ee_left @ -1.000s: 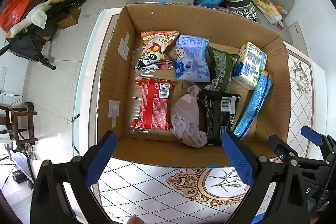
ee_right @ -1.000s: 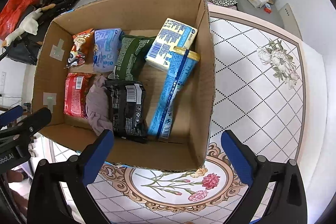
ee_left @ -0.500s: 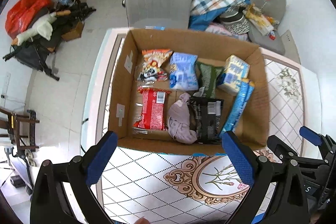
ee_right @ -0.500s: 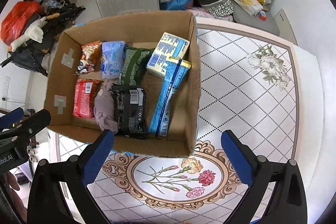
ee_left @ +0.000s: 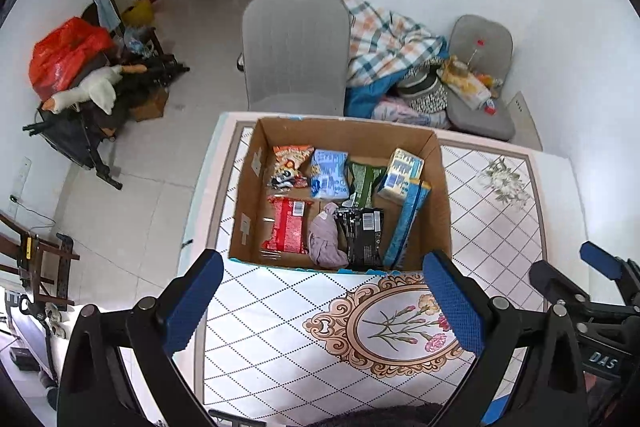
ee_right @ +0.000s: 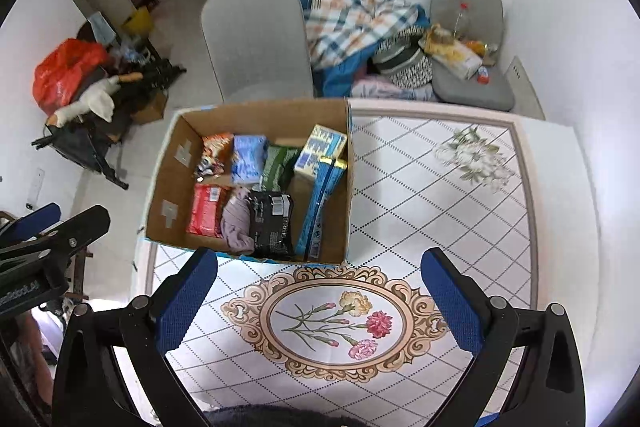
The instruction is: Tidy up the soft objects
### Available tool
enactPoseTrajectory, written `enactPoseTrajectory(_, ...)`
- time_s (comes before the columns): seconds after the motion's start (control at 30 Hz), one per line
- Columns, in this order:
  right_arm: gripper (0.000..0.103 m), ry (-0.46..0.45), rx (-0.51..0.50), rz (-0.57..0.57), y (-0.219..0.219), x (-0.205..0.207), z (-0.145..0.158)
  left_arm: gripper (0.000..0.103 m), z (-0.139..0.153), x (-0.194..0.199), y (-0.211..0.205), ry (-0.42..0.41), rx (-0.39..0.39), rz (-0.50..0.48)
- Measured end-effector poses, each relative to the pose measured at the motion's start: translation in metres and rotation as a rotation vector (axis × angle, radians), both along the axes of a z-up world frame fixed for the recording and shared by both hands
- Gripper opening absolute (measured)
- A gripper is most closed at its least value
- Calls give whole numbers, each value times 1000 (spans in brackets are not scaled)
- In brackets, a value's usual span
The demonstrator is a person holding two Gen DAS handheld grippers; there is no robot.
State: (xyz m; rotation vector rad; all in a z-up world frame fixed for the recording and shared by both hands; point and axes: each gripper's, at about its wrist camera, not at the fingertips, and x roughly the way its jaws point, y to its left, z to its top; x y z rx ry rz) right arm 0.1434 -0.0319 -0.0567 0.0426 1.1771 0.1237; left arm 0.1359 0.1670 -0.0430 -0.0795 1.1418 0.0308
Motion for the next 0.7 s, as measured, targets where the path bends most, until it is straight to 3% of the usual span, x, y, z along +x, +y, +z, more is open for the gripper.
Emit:
enactPoseTrajectory(0.37, 103, -130, -2, 26, -4, -58, 76, 102, 47, -54, -6, -76, 20, 20)
enactPoseTrajectory(0.7, 103, -174, -25, 27, -6, -77, 97, 102, 66, -74, -6, -118, 38, 41)
